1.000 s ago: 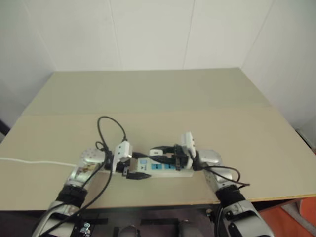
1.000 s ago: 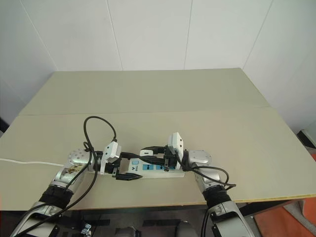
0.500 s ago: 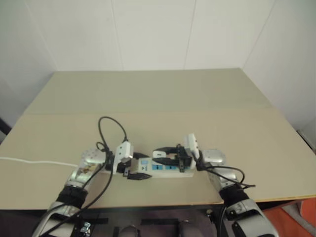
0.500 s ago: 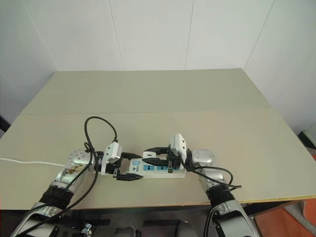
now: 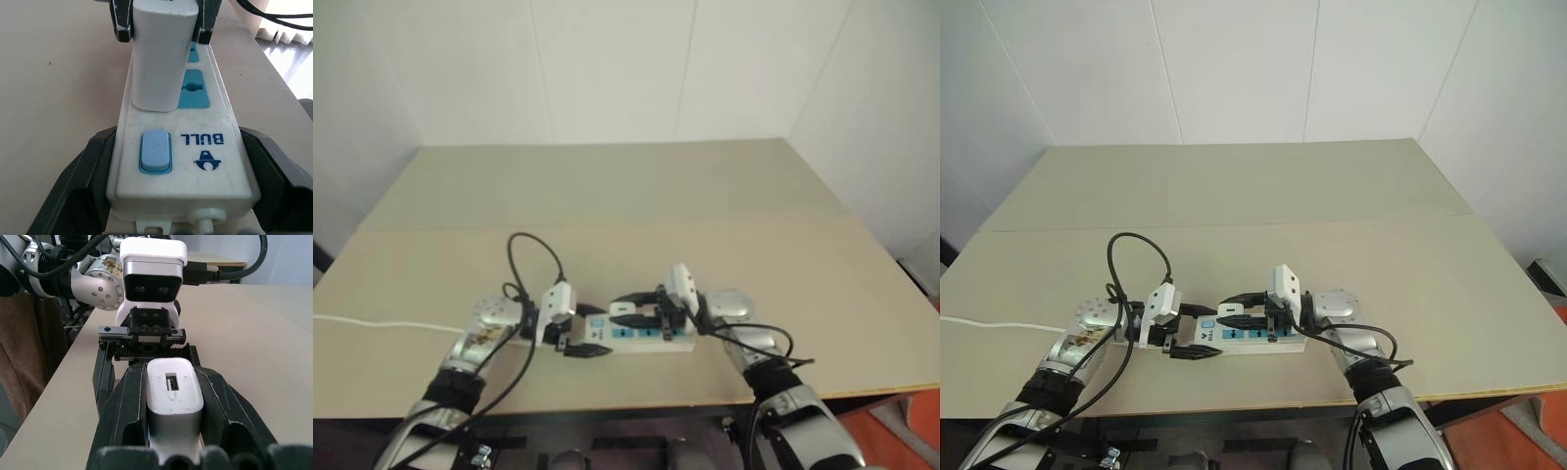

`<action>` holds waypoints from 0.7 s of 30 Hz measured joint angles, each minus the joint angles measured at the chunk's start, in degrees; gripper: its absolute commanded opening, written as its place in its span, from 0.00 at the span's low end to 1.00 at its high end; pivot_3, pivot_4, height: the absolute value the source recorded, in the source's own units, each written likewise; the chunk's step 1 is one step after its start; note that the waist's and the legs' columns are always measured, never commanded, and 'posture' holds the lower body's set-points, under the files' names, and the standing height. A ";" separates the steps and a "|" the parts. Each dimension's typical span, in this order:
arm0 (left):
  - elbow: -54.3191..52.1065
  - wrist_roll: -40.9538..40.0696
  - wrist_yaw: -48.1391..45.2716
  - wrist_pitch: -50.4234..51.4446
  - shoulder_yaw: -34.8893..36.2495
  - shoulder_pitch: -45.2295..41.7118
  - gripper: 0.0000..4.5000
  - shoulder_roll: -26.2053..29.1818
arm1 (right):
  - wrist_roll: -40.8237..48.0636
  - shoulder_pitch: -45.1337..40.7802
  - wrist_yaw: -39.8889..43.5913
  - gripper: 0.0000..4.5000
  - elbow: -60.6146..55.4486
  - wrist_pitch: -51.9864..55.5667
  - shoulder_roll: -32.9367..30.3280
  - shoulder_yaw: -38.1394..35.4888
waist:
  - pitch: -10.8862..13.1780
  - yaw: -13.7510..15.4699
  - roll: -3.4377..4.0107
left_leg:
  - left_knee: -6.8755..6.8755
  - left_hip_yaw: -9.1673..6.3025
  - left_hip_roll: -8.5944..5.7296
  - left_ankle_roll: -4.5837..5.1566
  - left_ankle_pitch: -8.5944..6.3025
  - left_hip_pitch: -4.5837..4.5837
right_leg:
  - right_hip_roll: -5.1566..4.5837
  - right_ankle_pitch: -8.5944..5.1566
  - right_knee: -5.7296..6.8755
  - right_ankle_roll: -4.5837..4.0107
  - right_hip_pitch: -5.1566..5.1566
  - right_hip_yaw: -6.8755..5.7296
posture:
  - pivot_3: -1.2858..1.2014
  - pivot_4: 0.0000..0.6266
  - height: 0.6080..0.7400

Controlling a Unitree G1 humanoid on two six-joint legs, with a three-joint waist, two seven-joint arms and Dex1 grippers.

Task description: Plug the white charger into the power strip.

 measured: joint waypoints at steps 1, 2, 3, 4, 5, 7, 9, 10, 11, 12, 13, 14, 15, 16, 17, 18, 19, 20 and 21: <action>0.00 0.02 0.03 -0.02 0.00 0.00 0.73 0.00 | 0.02 -0.19 0.05 0.26 0.25 0.19 0.01 -0.04 | 0.00 0.01 0.00 | 0.00 0.00 0.01 0.00 0.00 0.00 | 0.01 0.00 0.00 0.00 0.00 0.00 | 0.52 0.24 1.00; 0.00 0.03 0.06 -0.05 0.00 0.00 0.73 0.00 | 0.04 -0.46 0.12 0.26 0.64 0.29 0.02 -0.09 | 0.00 0.01 0.00 | 0.00 0.00 0.01 0.00 0.00 0.00 | 0.00 0.00 0.00 0.00 0.00 0.00 | 0.52 0.24 1.00; 0.01 0.04 0.07 -0.06 0.00 0.00 0.73 0.00 | 0.04 -0.63 0.24 0.26 0.86 0.35 0.02 -0.09 | 0.00 0.01 0.00 | 0.00 0.00 0.01 0.00 0.00 0.00 | 0.00 0.00 0.00 0.00 0.00 0.00 | 0.52 0.24 1.00; 0.03 0.04 0.11 -0.08 0.00 0.00 0.73 -0.01 | 0.04 -0.75 0.38 0.26 1.07 0.35 0.02 -0.14 | -0.01 0.01 0.00 | 0.00 0.00 0.01 0.00 0.00 0.01 | 0.00 0.00 0.00 0.00 0.01 0.00 | 0.52 0.24 1.00; 0.04 0.04 0.12 -0.09 0.00 0.00 0.73 -0.01 | 0.04 -0.78 0.41 0.26 1.13 0.35 0.02 -0.22 | -0.01 0.01 0.00 | 0.00 0.00 0.01 0.00 0.00 0.01 | 0.00 0.00 0.01 0.00 0.01 0.00 | 0.52 0.24 1.00; 0.05 0.07 0.19 -0.17 0.00 0.02 0.73 -0.01 | 0.05 -0.70 0.39 0.26 1.13 0.35 0.01 -0.42 | -0.01 0.01 0.00 | 0.00 0.00 0.01 0.00 0.00 0.02 | 0.00 0.00 0.01 0.00 0.01 0.00 | 0.52 0.24 1.00; 0.05 0.09 0.27 -0.22 -0.04 0.04 0.73 -0.02 | 0.08 -0.53 0.33 0.26 1.04 0.34 0.01 -0.58 | -0.01 0.02 0.00 | 0.00 0.00 0.01 0.00 0.00 0.02 | 0.00 0.00 0.01 0.00 0.02 0.00 | 0.52 0.24 1.00; 0.05 0.10 0.33 -0.24 -0.09 0.04 0.73 -0.03 | 0.08 -0.32 0.20 0.26 0.86 0.28 0.01 -0.67 | -0.01 0.05 0.00 | 0.00 0.00 0.01 0.00 0.00 0.02 | 0.00 0.00 0.00 0.00 0.02 0.00 | 0.52 0.24 1.00; 0.05 0.11 0.39 -0.26 -0.15 0.04 0.73 -0.04 | 0.10 -0.02 0.00 0.26 0.61 0.19 0.02 -0.79 | -0.01 0.07 0.00 | 0.00 0.00 0.01 0.00 0.00 0.01 | 0.00 0.00 0.00 0.00 0.03 0.00 | 0.52 0.24 1.00; 0.06 0.12 0.45 -0.31 -0.21 0.04 0.73 -0.05 | 0.10 0.24 -0.20 0.26 0.41 0.00 0.02 -0.87 | -0.02 0.09 0.00 | 0.00 0.01 0.01 0.00 0.00 0.01 | 0.00 0.00 0.00 0.00 0.03 0.00 | 0.52 0.24 1.00; 0.09 0.14 0.48 -0.36 -0.23 0.03 0.73 -0.06 | 0.10 0.38 -0.35 0.26 0.32 -0.11 0.03 -0.89 | -0.02 0.10 0.00 | 0.00 0.01 0.01 0.00 0.00 0.02 | 0.00 0.00 0.00 0.00 0.04 0.00 | 0.52 0.24 1.00; 0.15 0.16 0.50 -0.45 -0.24 0.02 0.73 -0.09 | 0.10 0.59 -0.60 0.26 0.10 -0.18 0.03 -0.89 | -0.02 0.11 0.00 | 0.01 0.01 0.01 0.00 0.00 0.02 | 0.00 0.00 0.00 0.00 0.04 0.00 | 0.52 0.24 1.00; 0.18 0.16 0.50 -0.50 -0.25 0.02 0.73 -0.10 | 0.10 0.73 -0.74 0.26 -0.06 -0.21 0.03 -0.91 | -0.02 0.11 0.00 | 0.01 0.01 0.01 0.00 0.00 0.02 | 0.00 0.00 0.00 0.00 0.04 0.00 | 0.52 0.24 1.00; 0.26 0.16 0.50 -0.59 -0.25 0.01 0.73 -0.15 | 0.10 0.99 -1.01 0.26 -0.34 -0.23 0.03 -0.94 | -0.02 0.13 0.00 | 0.01 0.01 0.01 0.00 0.00 0.02 | 0.00 0.00 0.00 0.00 0.04 0.00 | 0.52 0.24 1.00; 0.41 0.16 0.48 -0.77 -0.27 -0.02 0.73 -0.18 | 0.10 1.24 -1.28 0.26 -0.62 -0.25 0.03 -0.95 | -0.02 0.14 0.00 | 0.01 0.01 0.01 0.00 0.00 0.02 | 0.00 0.00 -0.01 0.00 0.04 0.00 | 0.52 0.24 1.00; 0.58 0.16 0.48 -1.04 -0.27 -0.04 0.73 -0.24 | 0.10 1.35 -1.42 0.26 -0.69 -0.29 0.03 -0.95 | -0.03 0.15 0.00 | 0.01 0.01 0.01 0.00 0.00 0.03 | -0.01 0.00 -0.01 0.00 0.05 0.00 | 0.52 0.24 1.00; 0.77 0.16 0.48 -1.23 -0.28 -0.07 0.73 -0.30 | 0.09 1.52 -1.62 0.39 -0.86 -0.33 0.03 -0.95 | -0.03 0.17 0.00 | 0.01 0.01 0.01 0.00 0.00 0.04 | -0.01 0.00 0.00 0.00 0.07 0.00 | 0.52 0.24 1.00; 0.87 0.16 0.47 -1.30 -0.28 -0.11 0.73 -0.33 | -0.05 1.66 -1.88 0.42 -0.95 -0.36 0.01 -0.92 | -0.03 0.18 -0.01 | 0.01 0.01 0.01 0.00 0.00 0.05 | -0.01 0.00 0.00 0.00 0.08 0.00 | 0.52 0.24 1.00; 1.03 0.22 0.47 -1.37 -0.33 -0.27 0.73 -0.43 | -1.18 2.08 -2.24 0.49 -0.75 -0.34 -0.54 -0.68 | -0.04 0.23 -0.01 | 0.01 0.01 0.01 0.00 0.00 0.04 | 0.00 0.00 -0.01 0.00 0.08 -0.01 | 0.52 0.24 1.00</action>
